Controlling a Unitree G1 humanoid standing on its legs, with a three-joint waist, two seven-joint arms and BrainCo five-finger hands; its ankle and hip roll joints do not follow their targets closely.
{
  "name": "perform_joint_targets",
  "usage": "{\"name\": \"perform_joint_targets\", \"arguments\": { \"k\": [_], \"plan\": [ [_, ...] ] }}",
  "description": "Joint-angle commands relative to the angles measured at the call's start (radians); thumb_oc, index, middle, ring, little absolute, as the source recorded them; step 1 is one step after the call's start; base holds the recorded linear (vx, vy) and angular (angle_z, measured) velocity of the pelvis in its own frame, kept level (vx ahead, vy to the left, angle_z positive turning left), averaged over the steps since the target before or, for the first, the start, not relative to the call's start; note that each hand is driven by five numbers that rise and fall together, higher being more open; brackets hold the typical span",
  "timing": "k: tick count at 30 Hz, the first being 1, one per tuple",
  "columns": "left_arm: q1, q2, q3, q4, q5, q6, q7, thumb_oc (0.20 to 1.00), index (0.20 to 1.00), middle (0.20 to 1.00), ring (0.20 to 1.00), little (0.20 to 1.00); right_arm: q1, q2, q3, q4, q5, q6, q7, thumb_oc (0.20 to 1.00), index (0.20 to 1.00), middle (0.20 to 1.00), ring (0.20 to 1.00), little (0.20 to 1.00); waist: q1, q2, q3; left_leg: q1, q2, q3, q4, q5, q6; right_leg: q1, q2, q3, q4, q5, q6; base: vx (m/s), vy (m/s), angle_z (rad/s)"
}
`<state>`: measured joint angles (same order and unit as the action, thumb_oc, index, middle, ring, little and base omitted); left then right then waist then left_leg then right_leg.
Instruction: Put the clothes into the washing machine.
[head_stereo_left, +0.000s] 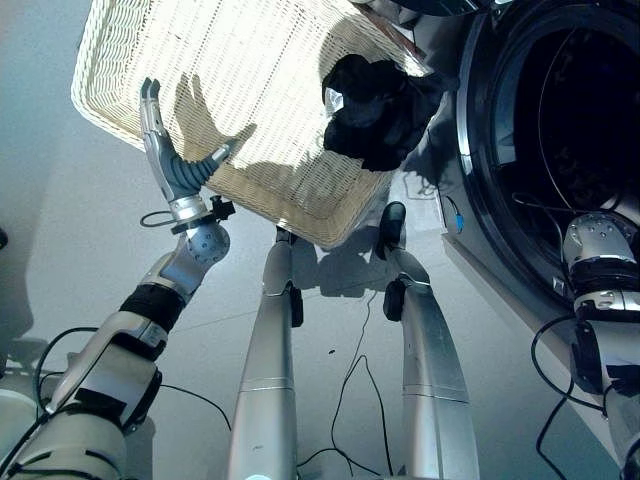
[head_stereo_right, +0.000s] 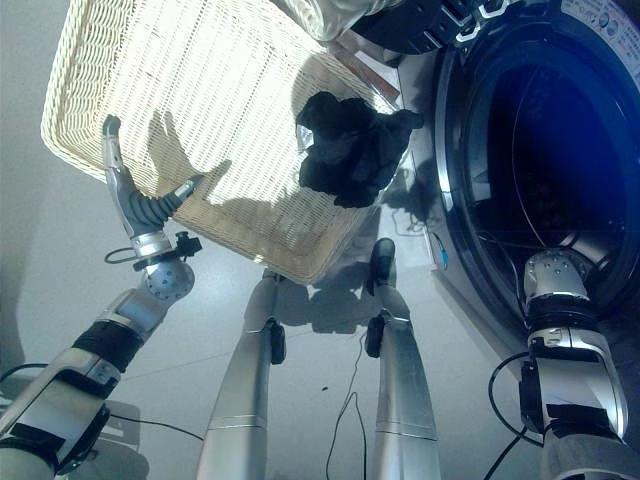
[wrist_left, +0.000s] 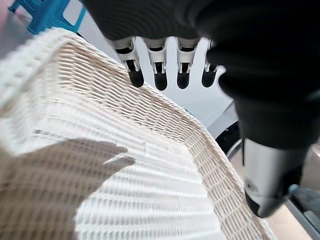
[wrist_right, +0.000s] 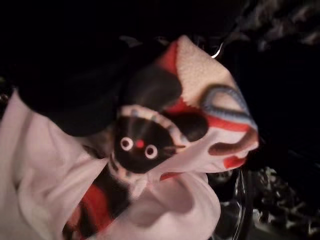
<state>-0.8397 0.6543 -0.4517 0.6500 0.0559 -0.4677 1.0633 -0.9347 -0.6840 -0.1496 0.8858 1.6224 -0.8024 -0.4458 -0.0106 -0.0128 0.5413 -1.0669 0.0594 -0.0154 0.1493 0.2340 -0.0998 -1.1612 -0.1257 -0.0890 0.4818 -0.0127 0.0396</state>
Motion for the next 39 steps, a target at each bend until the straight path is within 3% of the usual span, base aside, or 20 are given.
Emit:
{"name": "perform_joint_targets", "arguments": {
  "k": [1, 2, 5, 6, 8, 10, 13, 16, 18, 22, 24, 29, 36, 39],
  "plan": [
    [-0.021, 0.003, 0.022, 0.021, 0.035, -0.03, -0.005, 1.0, 1.0, 1.0, 1.0, 1.0, 0.089, -0.315, -0.045, 0.056, -0.077, 0.042, -0.041, 1.0, 1.0, 1.0, 1.0, 1.0, -0.042, -0.038, -0.021, -0.007, -0.034, -0.003, 0.155, -0.176, -0.019, 0.089, 0.045, -0.029, -0.191, 0.151, 0.113, 0.0, -0.027, 0.04],
    [-0.032, 0.004, 0.015, 0.021, 0.041, -0.026, -0.006, 1.0, 1.0, 1.0, 1.0, 1.0, 0.079, -0.317, -0.034, 0.067, -0.08, 0.053, -0.053, 1.0, 1.0, 1.0, 1.0, 1.0, -0.041, -0.038, -0.021, -0.017, -0.038, -0.004, 0.152, -0.166, -0.018, 0.079, 0.043, -0.029, -0.196, 0.163, 0.111, 0.03, -0.04, 0.03],
    [-0.061, 0.004, -0.022, 0.019, 0.089, -0.02, -0.022, 1.0, 1.0, 1.0, 1.0, 1.0, 0.031, -0.325, 0.044, 0.142, -0.175, 0.194, -0.154, 1.0, 1.0, 1.0, 1.0, 1.0, -0.03, -0.033, -0.021, -0.005, -0.044, -0.01, 0.151, -0.178, -0.015, 0.091, 0.04, -0.035, -0.198, 0.153, 0.112, 0.02, -0.039, 0.02],
    [-0.085, 0.009, -0.052, 0.021, 0.123, -0.024, -0.065, 1.0, 1.0, 1.0, 1.0, 1.0, 0.007, -0.328, 0.09, 0.185, -0.239, 0.312, -0.208, 1.0, 1.0, 1.0, 1.0, 1.0, -0.027, -0.032, -0.021, -0.003, -0.044, -0.008, 0.153, -0.177, -0.015, 0.094, 0.037, -0.041, -0.197, 0.155, 0.112, 0.0, 0.0, 0.0],
    [-0.097, 0.015, -0.073, 0.02, 0.148, -0.019, -0.088, 1.0, 1.0, 1.0, 1.0, 1.0, -0.006, -0.33, 0.12, 0.198, -0.275, 0.363, -0.228, 1.0, 1.0, 1.0, 1.0, 1.0, -0.027, -0.031, -0.021, -0.002, -0.046, -0.008, 0.154, -0.177, -0.014, 0.095, 0.036, -0.042, -0.199, 0.156, 0.112, 0.0, -0.005, 0.02],
    [-0.137, 0.038, -0.162, 0.014, 0.241, 0.009, -0.141, 1.0, 1.0, 1.0, 1.0, 1.0, -0.047, -0.342, 0.21, 0.257, -0.342, 0.546, -0.243, 1.0, 1.0, 1.0, 1.0, 1.0, -0.026, -0.029, -0.021, 0.0, -0.044, -0.004, 0.151, -0.173, -0.013, 0.098, 0.033, -0.046, -0.203, 0.163, 0.113, 0.0, -0.007, 0.02],
    [-0.197, 0.052, -0.264, 0.002, 0.278, 0.054, -0.179, 1.0, 1.0, 1.0, 1.0, 1.0, -0.106, -0.348, 0.295, 0.299, -0.399, 0.649, -0.242, 1.0, 1.0, 1.0, 1.0, 1.0, -0.025, -0.025, -0.021, -0.002, -0.046, -0.003, 0.153, -0.175, -0.008, 0.092, 0.035, -0.046, -0.203, 0.167, 0.112, 0.0, 0.0, 0.0],
    [-0.307, 0.051, -0.389, 0.035, 0.277, 0.096, -0.262, 1.0, 1.0, 1.0, 1.0, 1.0, -0.177, -0.33, 0.389, 0.35, -0.554, 0.767, -0.24, 1.0, 1.0, 1.0, 1.0, 1.0, -0.031, -0.018, -0.021, -0.006, -0.044, 0.004, 0.155, -0.176, -0.003, 0.084, 0.035, -0.041, -0.198, 0.168, 0.115, 0.0, 0.0, 0.0],
    [-0.383, 0.038, -0.453, 0.049, 0.255, 0.144, -0.285, 1.0, 1.0, 1.0, 1.0, 1.0, -0.211, -0.305, 0.438, 0.361, -0.669, 0.797, -0.221, 1.0, 1.0, 1.0, 1.0, 1.0, -0.038, -0.014, -0.021, -0.011, -0.042, 0.009, 0.154, -0.176, -0.002, 0.075, 0.036, -0.036, -0.197, 0.171, 0.118, 0.0, 0.0, 0.0],
    [-0.438, 0.006, -0.44, 0.087, 0.114, 0.142, -0.269, 1.0, 1.0, 1.0, 1.0, 1.0, -0.222, -0.24, 0.479, 0.331, -0.813, 0.782, -0.214, 1.0, 1.0, 1.0, 1.0, 1.0, -0.049, -0.01, -0.021, -0.014, -0.037, 0.022, 0.149, -0.176, -0.001, 0.064, 0.041, -0.026, -0.192, 0.167, 0.121, 0.0, 0.037, 0.0],
    [-0.435, -0.028, -0.373, 0.122, 0.017, 0.098, -0.242, 1.0, 1.0, 1.0, 1.0, 1.0, -0.199, -0.18, 0.482, 0.292, -0.927, 0.739, -0.236, 1.0, 1.0, 1.0, 1.0, 1.0, -0.054, -0.005, -0.021, -0.019, -0.036, 0.03, 0.149, -0.178, -0.003, 0.053, 0.045, -0.019, -0.187, 0.16, 0.12, 0.0, 0.03, -0.04],
    [-0.363, -0.087, -0.196, 0.158, -0.057, 0.03, -0.214, 1.0, 1.0, 1.0, 1.0, 1.0, -0.133, -0.071, 0.458, 0.185, -1.053, 0.672, -0.332, 1.0, 1.0, 1.0, 1.0, 1.0, -0.052, 0.005, -0.021, -0.028, -0.039, 0.033, 0.15, -0.181, -0.01, 0.041, 0.047, -0.014, -0.175, 0.14, 0.117, 0.0, 0.017, -0.06],
    [-0.291, -0.122, -0.071, 0.153, -0.107, -0.007, -0.178, 1.0, 1.0, 1.0, 1.0, 1.0, -0.082, -0.01, 0.484, 0.032, -1.275, 0.664, -0.448, 1.0, 1.0, 1.0, 1.0, 1.0, -0.052, 0.017, -0.021, -0.038, -0.043, 0.036, 0.141, -0.177, -0.014, 0.024, 0.05, -0.008, -0.162, 0.118, 0.111, -0.01, 0.033, -0.01],
    [-0.277, -0.128, -0.026, 0.15, -0.137, -0.009, -0.16, 1.0, 1.0, 1.0, 1.0, 1.0, -0.078, 0.007, 0.541, -0.113, -1.456, 0.696, -0.506, 1.0, 1.0, 1.0, 1.0, 1.0, -0.055, 0.021, -0.021, -0.044, -0.043, 0.039, 0.137, -0.173, -0.017, 0.016, 0.052, -0.005, -0.155, 0.107, 0.108, -0.02, 0.045, -0.03]
  ]
}}
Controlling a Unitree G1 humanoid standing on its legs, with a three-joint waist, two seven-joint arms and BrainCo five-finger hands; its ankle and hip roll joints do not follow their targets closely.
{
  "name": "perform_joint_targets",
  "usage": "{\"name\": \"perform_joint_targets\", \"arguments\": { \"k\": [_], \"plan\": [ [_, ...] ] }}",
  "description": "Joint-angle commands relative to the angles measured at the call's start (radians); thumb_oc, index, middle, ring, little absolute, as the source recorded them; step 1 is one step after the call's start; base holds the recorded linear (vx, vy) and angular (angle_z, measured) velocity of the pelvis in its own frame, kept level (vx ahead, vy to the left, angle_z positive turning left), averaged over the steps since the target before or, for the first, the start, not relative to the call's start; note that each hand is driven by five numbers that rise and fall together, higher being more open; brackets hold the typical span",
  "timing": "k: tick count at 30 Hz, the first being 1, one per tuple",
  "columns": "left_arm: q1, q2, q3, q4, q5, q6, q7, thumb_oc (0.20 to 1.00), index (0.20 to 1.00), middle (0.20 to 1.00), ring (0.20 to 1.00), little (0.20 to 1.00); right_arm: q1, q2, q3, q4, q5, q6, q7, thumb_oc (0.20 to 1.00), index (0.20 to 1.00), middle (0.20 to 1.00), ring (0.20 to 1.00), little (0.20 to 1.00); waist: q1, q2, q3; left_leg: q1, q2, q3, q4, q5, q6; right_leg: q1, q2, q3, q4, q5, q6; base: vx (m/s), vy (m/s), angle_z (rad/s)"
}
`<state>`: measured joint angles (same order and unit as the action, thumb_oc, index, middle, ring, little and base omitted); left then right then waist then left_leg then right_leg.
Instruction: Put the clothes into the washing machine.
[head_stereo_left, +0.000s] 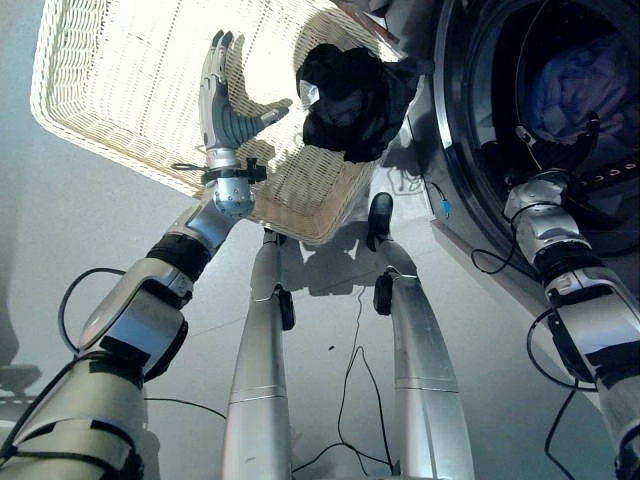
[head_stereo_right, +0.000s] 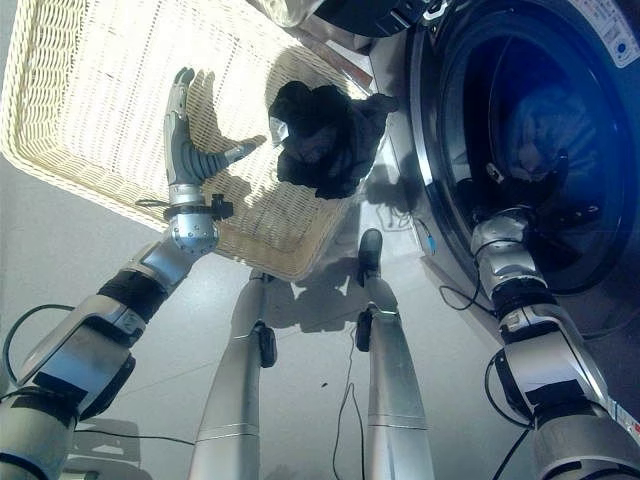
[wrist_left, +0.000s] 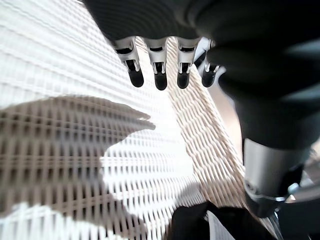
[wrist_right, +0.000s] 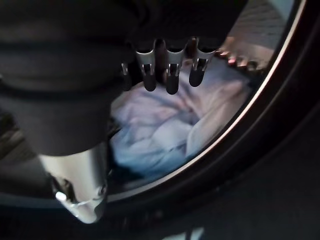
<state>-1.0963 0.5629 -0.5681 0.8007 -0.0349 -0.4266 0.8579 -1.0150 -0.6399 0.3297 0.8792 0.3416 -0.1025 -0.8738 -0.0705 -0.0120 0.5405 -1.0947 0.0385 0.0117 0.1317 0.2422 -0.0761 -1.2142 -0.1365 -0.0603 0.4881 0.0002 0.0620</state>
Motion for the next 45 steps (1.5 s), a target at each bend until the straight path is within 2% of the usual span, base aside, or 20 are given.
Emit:
{"name": "perform_joint_targets", "arguments": {
  "k": [1, 10, 12, 13, 16, 20, 22, 24, 28, 35, 39, 45],
  "plan": [
    [-0.013, -0.038, 0.106, -0.005, -0.05, -0.048, 0.05, 1.0, 1.0, 1.0, 1.0, 1.0, 0.013, -0.036, 0.07, -0.161, -0.224, 0.012, -0.078, 1.0, 1.0, 1.0, 1.0, 1.0, 0.002, 0.02, -0.021, -0.016, -0.022, 0.013, 0.154, -0.18, -0.042, 0.068, 0.064, -0.032, -0.159, 0.091, 0.086, -0.02, 0.055, -0.05],
    [0.027, -0.065, 0.19, -0.02, -0.069, -0.06, 0.078, 1.0, 1.0, 1.0, 1.0, 1.0, 0.066, 0.003, 0.145, -0.438, -0.61, -0.025, 0.025, 1.0, 1.0, 1.0, 1.0, 1.0, -0.002, 0.03, -0.021, -0.015, -0.026, 0.014, 0.153, -0.172, -0.045, 0.069, 0.065, -0.025, -0.148, 0.066, 0.082, -0.01, 0.016, -0.02],
    [0.03, -0.066, 0.193, -0.022, -0.069, -0.059, 0.079, 1.0, 1.0, 1.0, 1.0, 1.0, 0.067, 0.004, 0.149, -0.449, -0.619, -0.023, 0.029, 1.0, 1.0, 1.0, 1.0, 1.0, -0.002, 0.03, -0.021, -0.015, -0.027, 0.014, 0.152, -0.171, -0.044, 0.07, 0.064, -0.025, -0.148, 0.065, 0.081, 0.0, 0.0, 0.0],
    [0.039, -0.076, 0.204, -0.028, -0.076, -0.066, 0.087, 1.0, 1.0, 1.0, 1.0, 1.0, 0.061, 0.01, 0.174, -0.484, -0.68, -0.035, 0.044, 1.0, 1.0, 1.0, 1.0, 1.0, 0.003, 0.033, -0.021, -0.011, -0.029, 0.013, 0.15, -0.168, -0.042, 0.074, 0.063, -0.027, -0.147, 0.062, 0.081, 0.0, 0.0, 0.0],
    [0.043, -0.084, 0.218, -0.031, -0.101, -0.075, 0.088, 1.0, 1.0, 1.0, 1.0, 1.0, 0.039, 0.014, 0.209, -0.513, -0.738, -0.058, 0.07, 1.0, 1.0, 1.0, 1.0, 1.0, 0.008, 0.035, -0.021, -0.01, -0.029, 0.011, 0.152, -0.165, -0.042, 0.079, 0.06, -0.029, -0.144, 0.057, 0.08, -0.02, -0.007, 0.04],
    [0.031, -0.092, 0.229, -0.026, -0.136, -0.08, 0.089, 1.0, 1.0, 1.0, 1.0, 1.0, -0.014, 0.025, 0.257, -0.514, -0.758, -0.063, 0.106, 1.0, 1.0, 1.0, 1.0, 1.0, 0.018, 0.037, -0.021, -0.01, -0.035, 0.003, 0.156, -0.162, -0.042, 0.082, 0.058, -0.034, -0.143, 0.056, 0.079, 0.0, -0.009, 0.0],
    [0.022, -0.098, 0.231, -0.021, -0.147, -0.08, 0.091, 1.0, 1.0, 1.0, 1.0, 1.0, -0.065, 0.033, 0.299, -0.496, -0.77, -0.019, 0.169, 1.0, 1.0, 1.0, 1.0, 1.0, 0.027, 0.038, -0.021, -0.011, -0.038, -0.002, 0.159, -0.159, -0.044, 0.084, 0.056, -0.038, -0.141, 0.056, 0.078, -0.01, -0.032, 0.03],
    [0.017, -0.102, 0.228, -0.021, -0.148, -0.074, 0.095, 1.0, 1.0, 1.0, 1.0, 1.0, -0.095, 0.037, 0.331, -0.477, -0.769, 0.002, 0.19, 1.0, 1.0, 1.0, 1.0, 1.0, 0.034, 0.04, -0.021, -0.006, -0.04, -0.005, 0.156, -0.157, -0.043, 0.087, 0.054, -0.042, -0.143, 0.056, 0.076, 0.0, 0.0, 0.0],
    [-0.005, -0.105, 0.218, 0.003, -0.166, -0.081, 0.085, 1.0, 1.0, 1.0, 1.0, 1.0, -0.187, 0.051, 0.43, -0.364, -0.75, 0.101, 0.276, 1.0, 1.0, 1.0, 1.0, 1.0, 0.053, 0.043, -0.021, -0.009, -0.046, -0.011, 0.164, -0.15, -0.045, 0.091, 0.05, -0.054, -0.136, 0.057, 0.072, 0.0, -0.027, 0.06],
    [-0.06, -0.101, 0.182, 0.047, -0.193, -0.091, 0.073, 1.0, 1.0, 1.0, 1.0, 1.0, -0.291, 0.068, 0.545, -0.171, -0.714, 0.166, 0.349, 1.0, 1.0, 1.0, 1.0, 1.0, 0.075, 0.047, -0.021, -0.013, -0.053, -0.021, 0.163, -0.141, -0.041, 0.091, 0.045, -0.073, -0.133, 0.063, 0.069, 0.0, -0.024, 0.05],
    [-0.078, -0.106, 0.167, 0.062, -0.201, -0.097, 0.069, 1.0, 1.0, 1.0, 1.0, 1.0, -0.324, 0.082, 0.57, -0.061, -0.726, 0.18, 0.401, 1.0, 1.0, 1.0, 1.0, 1.0, 0.082, 0.051, -0.021, -0.014, -0.056, -0.023, 0.164, -0.139, -0.039, 0.088, 0.044, -0.078, -0.131, 0.069, 0.069, 0.01, -0.009, 0.03],
    [-0.08, -0.112, 0.159, 0.063, -0.203, -0.102, 0.071, 1.0, 1.0, 1.0, 1.0, 1.0, -0.335, 0.09, 0.592, 0.027, -0.767, 0.239, 0.501, 1.0, 1.0, 1.0, 1.0, 1.0, 0.089, 0.055, -0.021, -0.02, -0.058, -0.023, 0.172, -0.136, -0.038, 0.082, 0.043, -0.083, -0.123, 0.071, 0.068, 0.0, -0.002, 0.01]
  ]
}}
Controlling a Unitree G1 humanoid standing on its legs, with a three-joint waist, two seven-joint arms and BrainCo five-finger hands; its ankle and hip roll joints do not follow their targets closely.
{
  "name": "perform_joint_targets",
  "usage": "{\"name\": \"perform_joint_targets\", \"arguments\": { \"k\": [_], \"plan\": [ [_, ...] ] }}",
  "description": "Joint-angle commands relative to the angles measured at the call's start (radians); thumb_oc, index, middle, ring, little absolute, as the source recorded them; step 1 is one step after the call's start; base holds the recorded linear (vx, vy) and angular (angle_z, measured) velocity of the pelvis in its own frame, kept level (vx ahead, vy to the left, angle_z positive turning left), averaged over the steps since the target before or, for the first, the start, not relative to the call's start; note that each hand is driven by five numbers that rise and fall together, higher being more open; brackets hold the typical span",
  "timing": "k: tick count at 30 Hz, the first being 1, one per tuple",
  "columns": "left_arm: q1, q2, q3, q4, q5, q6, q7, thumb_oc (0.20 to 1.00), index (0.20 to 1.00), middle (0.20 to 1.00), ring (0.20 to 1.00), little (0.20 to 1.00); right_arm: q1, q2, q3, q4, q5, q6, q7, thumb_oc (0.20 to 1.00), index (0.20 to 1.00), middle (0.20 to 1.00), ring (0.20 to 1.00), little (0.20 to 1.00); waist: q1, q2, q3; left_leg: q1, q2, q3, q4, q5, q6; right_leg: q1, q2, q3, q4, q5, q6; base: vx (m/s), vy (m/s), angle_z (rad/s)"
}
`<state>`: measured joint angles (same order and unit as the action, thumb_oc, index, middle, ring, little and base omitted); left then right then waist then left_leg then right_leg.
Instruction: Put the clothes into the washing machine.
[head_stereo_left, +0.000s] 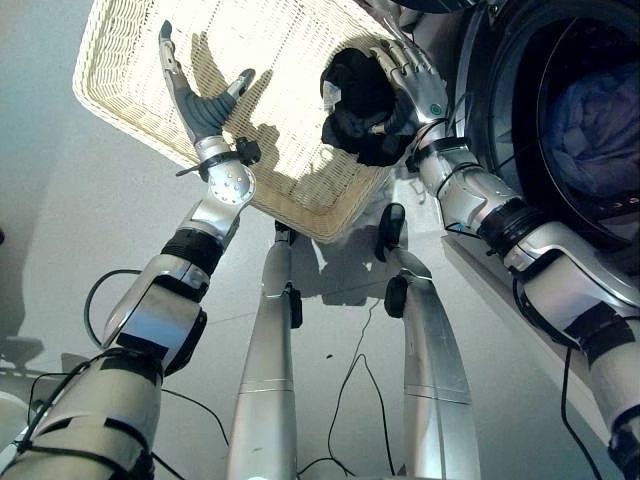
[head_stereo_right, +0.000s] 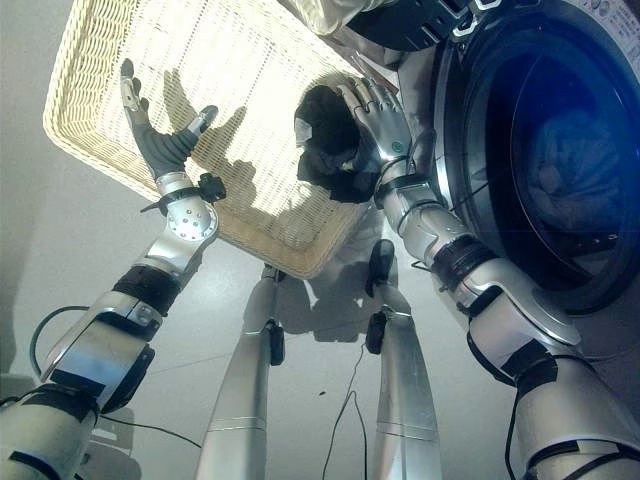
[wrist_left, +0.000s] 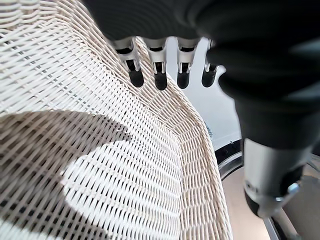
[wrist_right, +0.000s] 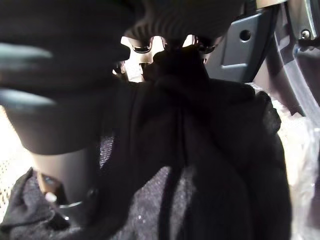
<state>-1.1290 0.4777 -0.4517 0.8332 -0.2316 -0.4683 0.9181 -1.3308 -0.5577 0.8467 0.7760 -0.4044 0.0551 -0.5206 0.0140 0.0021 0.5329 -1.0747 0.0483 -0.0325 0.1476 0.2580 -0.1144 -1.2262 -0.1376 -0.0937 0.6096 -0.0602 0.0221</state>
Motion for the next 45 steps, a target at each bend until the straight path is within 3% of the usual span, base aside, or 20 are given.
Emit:
{"name": "perform_joint_targets", "arguments": {
  "k": [1, 7, 9, 10, 17, 20, 21, 22, 23, 24, 31, 34, 38, 45],
  "plan": [
    [-0.047, -0.028, 0.04, 0.033, -0.005, -0.063, 0.012, 1.0, 1.0, 1.0, 1.0, 1.0, -0.019, 0.007, 0.08, 0.147, -0.027, 0.084, 0.162, 1.0, 1.0, 1.0, 1.0, 1.0, 0.005, 0.041, -0.013, -0.04, -0.068, 0.021, 0.156, -0.151, 0.002, 0.095, 0.045, -0.051, -0.244, 0.132, 0.107, 0.0, 0.0, 0.0],
    [-0.044, -0.028, 0.036, 0.028, -0.004, -0.068, 0.022, 1.0, 1.0, 1.0, 1.0, 1.0, 0.0, 0.0, 0.094, 0.195, -0.068, 0.066, 0.244, 1.0, 1.0, 1.0, 1.0, 1.0, 0.003, 0.04, -0.013, -0.045, -0.067, 0.022, 0.156, -0.146, 0.004, 0.088, 0.048, -0.051, -0.239, 0.136, 0.106, 0.0, 0.0, 0.0],
    [-0.043, -0.024, 0.033, 0.026, -0.006, -0.07, 0.024, 1.0, 1.0, 1.0, 1.0, 1.0, 0.01, -0.007, 0.094, 0.2, -0.075, 0.045, 0.255, 0.407, 0.407, 0.407, 0.407, 0.407, 0.001, 0.038, -0.013, -0.046, -0.065, 0.022, 0.155, -0.145, 0.004, 0.088, 0.049, -0.049, -0.24, 0.138, 0.106, 0.0, 0.0, 0.0],
    [-0.043, -0.023, 0.033, 0.026, -0.007, -0.07, 0.024, 1.0, 1.0, 1.0, 1.0, 1.0, 0.013, -0.007, 0.096, 0.203, -0.079, 0.035, 0.262, 0.2, 0.2, 0.2, 0.2, 0.2, 0.0, 0.038, -0.013, -0.046, -0.065, 0.021, 0.156, -0.145, 0.004, 0.086, 0.051, -0.047, -0.241, 0.138, 0.106, 0.0, 0.0, 0.0],
    [-0.031, -0.027, 0.041, 0.027, 0.004, -0.079, 0.037, 1.0, 1.0, 1.0, 1.0, 1.0, 0.048, -0.009, 0.094, 0.185, -0.142, -0.02, 0.243, 0.2, 0.2, 0.2, 0.2, 0.2, -0.005, 0.038, -0.013, -0.047, -0.063, 0.022, 0.156, -0.143, 0.002, 0.084, 0.054, -0.042, -0.234, 0.136, 0.107, 0.0, 0.0, 0.0],
    [-0.036, -0.026, 0.04, 0.037, 0.003, -0.085, 0.037, 1.0, 1.0, 1.0, 1.0, 1.0, 0.043, -0.008, 0.098, 0.186, -0.156, -0.03, 0.18, 0.2, 0.2, 0.2, 0.2, 0.2, -0.006, 0.04, -0.013, -0.05, -0.064, 0.021, 0.16, -0.142, 0.001, 0.081, 0.053, -0.04, -0.233, 0.137, 0.107, 0.0, 0.0, 0.0],
    [-0.035, -0.026, 0.042, 0.037, 0.004, -0.087, 0.037, 1.0, 1.0, 1.0, 1.0, 1.0, 0.042, -0.009, 0.096, 0.182, -0.157, -0.029, 0.158, 0.253, 0.253, 0.253, 0.253, 0.253, -0.006, 0.041, -0.013, -0.051, -0.064, 0.021, 0.161, -0.143, 0.001, 0.08, 0.054, -0.039, -0.231, 0.137, 0.107, 0.0, 0.0, 0.0],
    [-0.034, -0.026, 0.043, 0.036, 0.006, -0.087, 0.038, 1.0, 1.0, 1.0, 1.0, 1.0, 0.042, -0.01, 0.095, 0.18, -0.156, -0.029, 0.149, 0.329, 0.329, 0.329, 0.329, 0.329, -0.006, 0.041, -0.013, -0.051, -0.064, 0.021, 0.161, -0.143, 0.001, 0.08, 0.054, -0.038, -0.231, 0.137, 0.107, 0.0, 0.0, 0.0],
    [-0.034, -0.027, 0.045, 0.035, 0.008, -0.087, 0.039, 1.0, 1.0, 1.0, 1.0, 1.0, 0.04, -0.009, 0.089, 0.177, -0.158, -0.029, 0.13, 0.542, 0.542, 0.542, 0.542, 0.542, -0.007, 0.041, -0.013, -0.051, -0.064, 0.02, 0.161, -0.144, 0.0, 0.079, 0.054, -0.037, -0.231, 0.137, 0.108, 0.0, 0.0, 0.0],
    [-0.034, -0.025, 0.046, 0.034, 0.007, -0.087, 0.039, 1.0, 1.0, 1.0, 1.0, 1.0, 0.035, -0.013, 0.081, 0.172, -0.156, -0.032, 0.087, 1.0, 1.0, 1.0, 1.0, 1.0, -0.007, 0.042, -0.013, -0.05, -0.065, 0.02, 0.159, -0.143, 0.001, 0.081, 0.054, -0.037, -0.234, 0.137, 0.109, 0.0, 0.0, 0.0],
    [-0.026, -0.034, 0.053, 0.023, 0.023, -0.084, 0.05, 1.0, 1.0, 1.0, 1.0, 1.0, 0.031, -0.021, 0.047, 0.157, -0.151, -0.045, -0.03, 1.0, 1.0, 1.0, 1.0, 1.0, -0.007, 0.045, -0.013, -0.051, -0.067, 0.017, 0.157, -0.146, 0.003, 0.08, 0.054, -0.034, -0.236, 0.138, 0.112, 0.0, 0.0, 0.0],
    [-0.021, -0.034, 0.055, 0.015, 0.027, -0.082, 0.054, 1.0, 1.0, 1.0, 1.0, 1.0, 0.033, -0.032, 0.029, 0.128, -0.103, -0.061, -0.123, 1.0, 1.0, 1.0, 1.0, 1.0, -0.008, 0.046, -0.013, -0.05, -0.068, 0.016, 0.157, -0.146, 0.003, 0.082, 0.053, -0.032, -0.239, 0.139, 0.112, 0.0, 0.0, 0.0],
    [0.002, -0.041, 0.064, -0.016, 0.056, -0.077, 0.084, 1.0, 1.0, 1.0, 1.0, 1.0, 0.057, -0.045, -0.035, 0.028, -0.075, -0.139, -0.243, 1.0, 1.0, 1.0, 1.0, 1.0, -0.014, 0.044, -0.013, -0.055, -0.072, 0.013, 0.155, -0.152, 0.006, 0.074, 0.056, -0.028, -0.242, 0.141, 0.114, 0.0, 0.0, 0.0],
    [0.043, -0.047, 0.083, -0.068, 0.092, -0.069, 0.115, 1.0, 1.0, 1.0, 1.0, 1.0, 0.122, -0.065, -0.065, -0.153, -0.118, -0.231, -0.226, 1.0, 1.0, 1.0, 1.0, 1.0, -0.021, 0.038, -0.013, -0.059, -0.075, 0.013, 0.153, -0.154, 0.007, 0.069, 0.056, -0.027, -0.238, 0.132, 0.117, 0.0, 0.0, 0.0]
  ]
}}
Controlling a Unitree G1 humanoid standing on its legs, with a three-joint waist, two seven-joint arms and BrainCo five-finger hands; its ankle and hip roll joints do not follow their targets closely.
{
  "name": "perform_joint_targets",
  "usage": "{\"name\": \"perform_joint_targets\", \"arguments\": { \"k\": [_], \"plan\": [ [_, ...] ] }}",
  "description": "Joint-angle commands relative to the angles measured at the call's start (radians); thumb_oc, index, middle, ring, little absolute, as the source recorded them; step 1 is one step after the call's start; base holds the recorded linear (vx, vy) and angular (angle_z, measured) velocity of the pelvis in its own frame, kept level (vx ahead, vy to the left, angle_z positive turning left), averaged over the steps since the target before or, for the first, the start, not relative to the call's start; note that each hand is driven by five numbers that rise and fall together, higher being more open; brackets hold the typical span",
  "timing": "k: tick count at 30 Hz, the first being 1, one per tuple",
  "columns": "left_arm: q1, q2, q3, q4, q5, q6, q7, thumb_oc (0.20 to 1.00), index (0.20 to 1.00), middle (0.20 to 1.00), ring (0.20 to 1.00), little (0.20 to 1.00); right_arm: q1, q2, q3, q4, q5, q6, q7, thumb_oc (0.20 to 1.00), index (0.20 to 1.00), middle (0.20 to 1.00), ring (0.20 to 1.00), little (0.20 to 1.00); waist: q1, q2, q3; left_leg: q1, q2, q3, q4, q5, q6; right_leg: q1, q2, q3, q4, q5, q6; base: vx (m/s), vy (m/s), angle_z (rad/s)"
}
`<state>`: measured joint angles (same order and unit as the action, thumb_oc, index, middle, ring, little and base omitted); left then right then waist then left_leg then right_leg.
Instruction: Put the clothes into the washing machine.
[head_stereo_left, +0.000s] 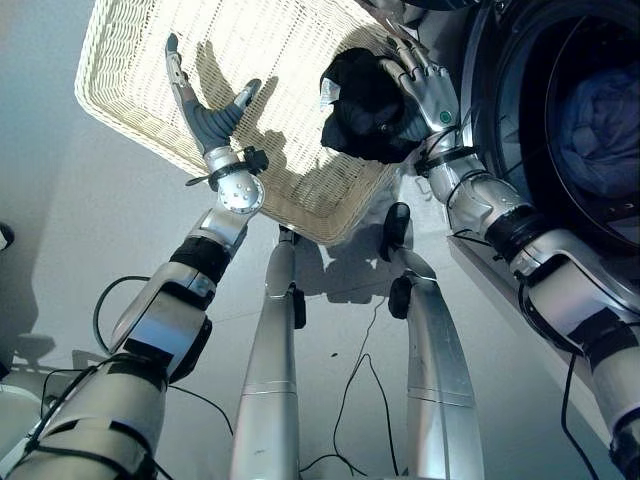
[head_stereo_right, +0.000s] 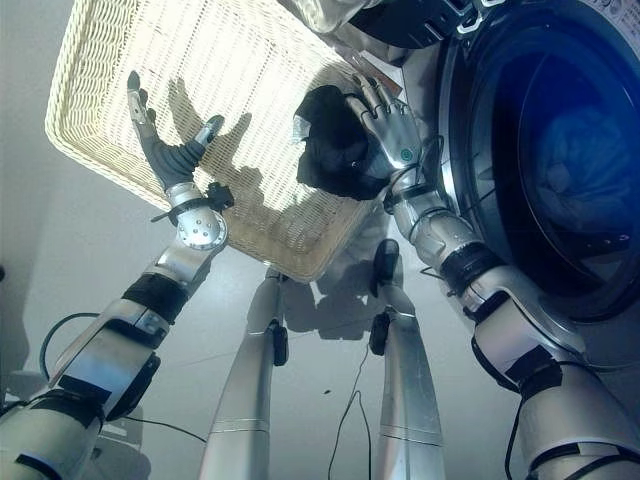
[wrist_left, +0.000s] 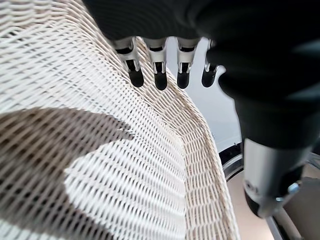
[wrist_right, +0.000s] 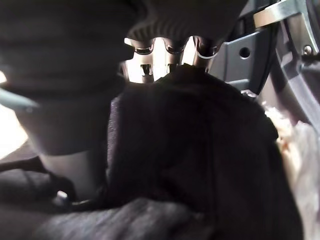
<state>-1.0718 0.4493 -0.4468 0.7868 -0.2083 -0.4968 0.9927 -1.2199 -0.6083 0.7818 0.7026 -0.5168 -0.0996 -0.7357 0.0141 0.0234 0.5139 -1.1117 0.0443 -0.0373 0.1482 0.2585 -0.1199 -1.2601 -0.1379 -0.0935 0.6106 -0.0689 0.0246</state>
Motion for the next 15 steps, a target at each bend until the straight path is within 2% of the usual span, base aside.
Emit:
{"name": "perform_joint_targets", "arguments": {
  "k": [1, 12, 15],
  "plan": [
    [-0.008, -0.019, 0.08, -0.027, 0.074, -0.04, 0.046, 1.0, 1.0, 1.0, 1.0, 1.0, 0.028, -0.017, 0.005, -0.109, -0.014, -0.082, -0.003, 1.0, 1.0, 1.0, 1.0, 1.0, -0.023, 0.016, 0.006, -0.022, -0.071, 0.018, 0.153, -0.155, 0.013, 0.102, 0.057, -0.026, -0.236, 0.139, 0.114, 0.0, 0.0, 0.0],
    [-0.006, -0.013, 0.077, -0.013, 0.061, -0.064, 0.049, 1.0, 1.0, 1.0, 1.0, 1.0, 0.054, -0.014, 0.055, -0.099, -0.064, -0.142, -0.049, 1.0, 1.0, 1.0, 1.0, 1.0, -0.02, 0.021, 0.006, -0.019, -0.07, 0.021, 0.159, -0.158, 0.009, 0.107, 0.051, -0.027, -0.232, 0.131, 0.116, 0.0, 0.0, 0.0],
    [-0.012, -0.01, 0.076, -0.011, 0.057, -0.062, 0.045, 1.0, 1.0, 1.0, 1.0, 1.0, 0.042, -0.014, 0.067, -0.087, -0.061, -0.141, -0.012, 1.0, 1.0, 1.0, 1.0, 1.0, -0.019, 0.02, 0.006, -0.016, -0.069, 0.022, 0.157, -0.158, 0.007, 0.11, 0.051, -0.028, -0.233, 0.13, 0.117, 0.0, 0.0, 0.0]
  ]
}}
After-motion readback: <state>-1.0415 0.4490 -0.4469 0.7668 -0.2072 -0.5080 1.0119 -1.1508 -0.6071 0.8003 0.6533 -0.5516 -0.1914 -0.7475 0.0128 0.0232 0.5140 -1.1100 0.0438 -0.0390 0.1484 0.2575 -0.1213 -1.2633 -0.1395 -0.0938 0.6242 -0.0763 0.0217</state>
